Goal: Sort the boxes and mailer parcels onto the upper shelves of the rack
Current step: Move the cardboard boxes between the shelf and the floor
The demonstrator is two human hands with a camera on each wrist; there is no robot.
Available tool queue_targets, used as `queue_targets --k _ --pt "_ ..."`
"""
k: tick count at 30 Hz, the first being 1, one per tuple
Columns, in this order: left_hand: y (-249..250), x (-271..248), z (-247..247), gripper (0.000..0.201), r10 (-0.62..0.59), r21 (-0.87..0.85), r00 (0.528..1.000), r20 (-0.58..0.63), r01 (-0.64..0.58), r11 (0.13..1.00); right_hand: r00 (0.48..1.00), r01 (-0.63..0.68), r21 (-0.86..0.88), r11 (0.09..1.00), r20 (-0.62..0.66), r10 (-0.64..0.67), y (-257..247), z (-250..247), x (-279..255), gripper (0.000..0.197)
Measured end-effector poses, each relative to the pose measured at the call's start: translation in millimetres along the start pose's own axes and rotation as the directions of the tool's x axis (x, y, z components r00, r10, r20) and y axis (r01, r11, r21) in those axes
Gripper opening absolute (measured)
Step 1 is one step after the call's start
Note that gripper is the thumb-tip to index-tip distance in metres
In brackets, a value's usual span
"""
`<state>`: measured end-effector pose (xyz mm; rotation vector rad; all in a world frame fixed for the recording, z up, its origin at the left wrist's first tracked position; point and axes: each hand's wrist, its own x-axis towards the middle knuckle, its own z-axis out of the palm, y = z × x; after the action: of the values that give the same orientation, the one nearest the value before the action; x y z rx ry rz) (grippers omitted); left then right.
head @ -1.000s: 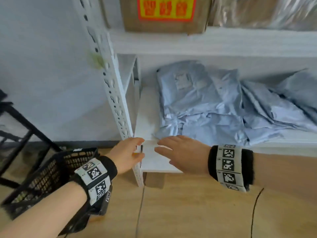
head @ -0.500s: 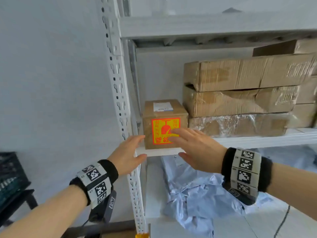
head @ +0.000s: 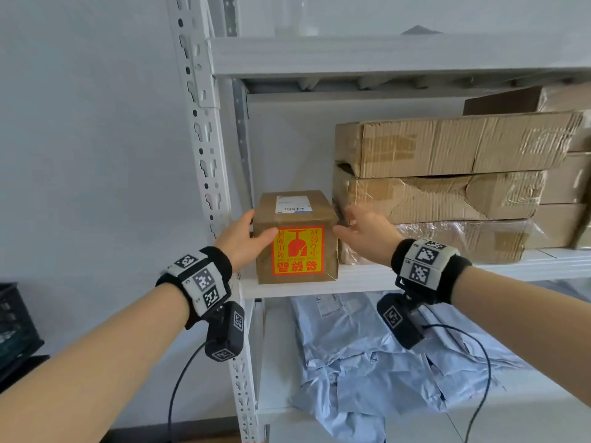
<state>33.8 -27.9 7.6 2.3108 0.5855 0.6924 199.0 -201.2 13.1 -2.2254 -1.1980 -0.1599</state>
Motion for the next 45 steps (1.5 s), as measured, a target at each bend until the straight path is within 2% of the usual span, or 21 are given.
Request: queue_targets --k 5,9,14,18,20,23,29,32,36,42,45 --pt "-2 14 -4 0.065 -0.135 -0.110 0.990 -0.029 0.131 0.985 0.998 0.023 0.189 0.982 0.051 -0.033 -3 3 -1 0.025" --pt "-8 18 -11 0.066 -0.213 -0.047 0.971 -0.105 0.209 0.977 0.995 0.068 0.201 0.977 0.063 -0.082 -9 3 -6 0.045" --pt "-12 14 -14 0.067 -0.281 -0.003 0.948 -0.148 0.284 0.959 0.992 0.084 0.186 0.979 0.075 -0.099 -9 7 -2 0.046" --pt "-17 4 -10 0.062 -0.315 -0.108 0.947 -0.054 0.309 0.945 0.994 0.043 0.190 0.981 0.093 -0.062 -13 2 12 0.056" --pt "-19 -1 -10 0.056 -0.334 -0.217 0.943 -0.002 0.325 0.920 0.994 0.006 0.224 0.975 0.107 -0.030 -16 -3 22 0.064" --pt "-23 -12 -10 0.047 -0.334 -0.294 0.938 0.096 0.347 0.890 0.991 -0.062 0.286 0.956 0.129 0.025 -21 -11 38 0.073" --pt "-38 -29 -14 0.066 -0.317 -0.417 0.904 0.287 0.416 0.808 0.968 -0.198 0.379 0.904 0.220 0.120 -32 -15 54 0.081" --pt "-46 -35 -9 0.073 -0.295 -0.436 0.899 0.324 0.418 0.797 0.970 -0.197 0.397 0.896 0.215 0.118 -34 -14 53 0.087" --pt "-55 -41 2 0.070 -0.270 -0.448 0.900 0.342 0.408 0.795 0.973 -0.193 0.408 0.892 0.194 0.122 -33 -16 46 0.097" --pt "-61 -53 15 0.067 -0.236 -0.473 0.903 0.359 0.394 0.788 0.989 -0.126 0.387 0.914 0.124 0.084 -39 -14 23 0.071" --pt "-64 -67 26 0.071 -0.219 -0.497 0.925 0.311 0.355 0.792 0.997 -0.079 0.380 0.922 0.048 0.065 -38 -7 1 0.062"
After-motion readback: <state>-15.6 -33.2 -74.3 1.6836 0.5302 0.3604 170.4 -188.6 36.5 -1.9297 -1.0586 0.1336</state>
